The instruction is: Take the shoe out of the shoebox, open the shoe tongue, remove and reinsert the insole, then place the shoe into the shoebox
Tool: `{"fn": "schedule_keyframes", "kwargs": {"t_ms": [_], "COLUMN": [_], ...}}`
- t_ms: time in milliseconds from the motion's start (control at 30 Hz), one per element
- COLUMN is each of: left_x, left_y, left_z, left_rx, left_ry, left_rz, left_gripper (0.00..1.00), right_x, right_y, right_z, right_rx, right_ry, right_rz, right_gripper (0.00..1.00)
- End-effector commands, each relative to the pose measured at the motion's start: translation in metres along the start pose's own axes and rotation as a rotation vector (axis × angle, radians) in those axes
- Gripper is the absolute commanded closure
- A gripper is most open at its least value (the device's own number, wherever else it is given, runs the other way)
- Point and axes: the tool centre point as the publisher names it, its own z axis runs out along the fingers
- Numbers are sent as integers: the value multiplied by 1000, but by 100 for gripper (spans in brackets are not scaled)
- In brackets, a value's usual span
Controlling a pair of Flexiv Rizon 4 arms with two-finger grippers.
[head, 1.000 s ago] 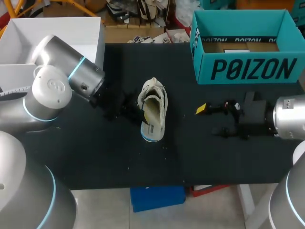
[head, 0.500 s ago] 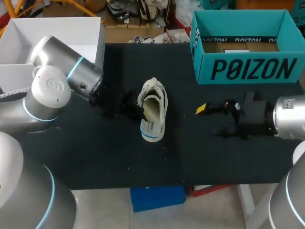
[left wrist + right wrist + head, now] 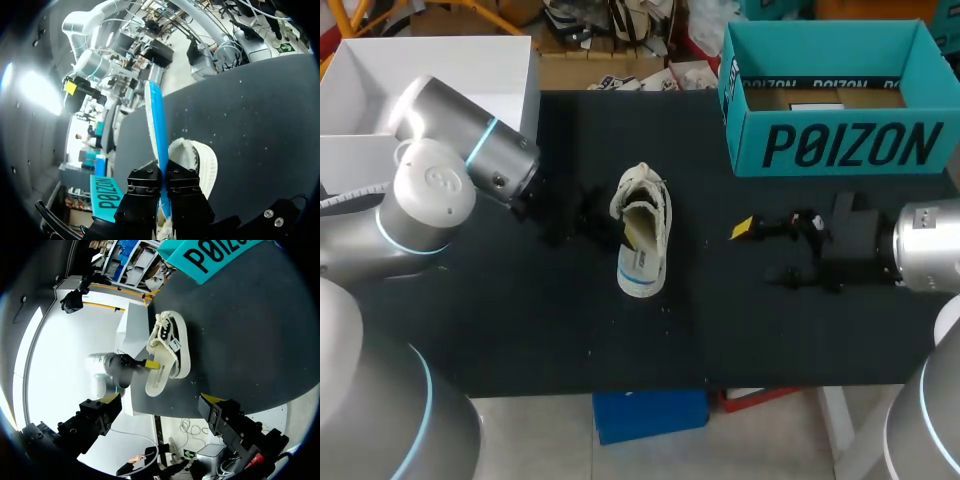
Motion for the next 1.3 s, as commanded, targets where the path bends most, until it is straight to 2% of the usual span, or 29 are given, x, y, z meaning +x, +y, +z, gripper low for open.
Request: {"fn": "schedule_keyframes", "kwargs": {"t_ms": [33, 500, 933, 967, 1000, 1100, 1300], "left_x": [1, 9, 12, 11, 9, 3, -4], "left_y": [7, 30, 42, 41, 39, 33, 12], "left_z": [6, 6, 6, 5, 5, 2, -2], "left_rx": [-4, -50, -82, -82, -82, -79, -40], "left_ry": [-5, 5, 22, 21, 18, 4, -27], "left_rz": [0, -19, -38, -38, -37, -22, -17], "left_gripper": [100, 100, 100, 96, 77, 63, 63], "right_x": [0, 0, 0, 0, 0, 0, 0], "right_y": [0, 0, 0, 0, 0, 0, 0], "right_z": [0, 0, 0, 0, 0, 0, 0], "right_rx": [0, 0, 0, 0, 0, 0, 0], "right_ry": [-1, -1, -1, -1, -1, -1, -1], "right_rz": [1, 1, 1, 1, 1, 1, 1], "right_gripper": [0, 0, 0, 0, 0, 0, 0]}}
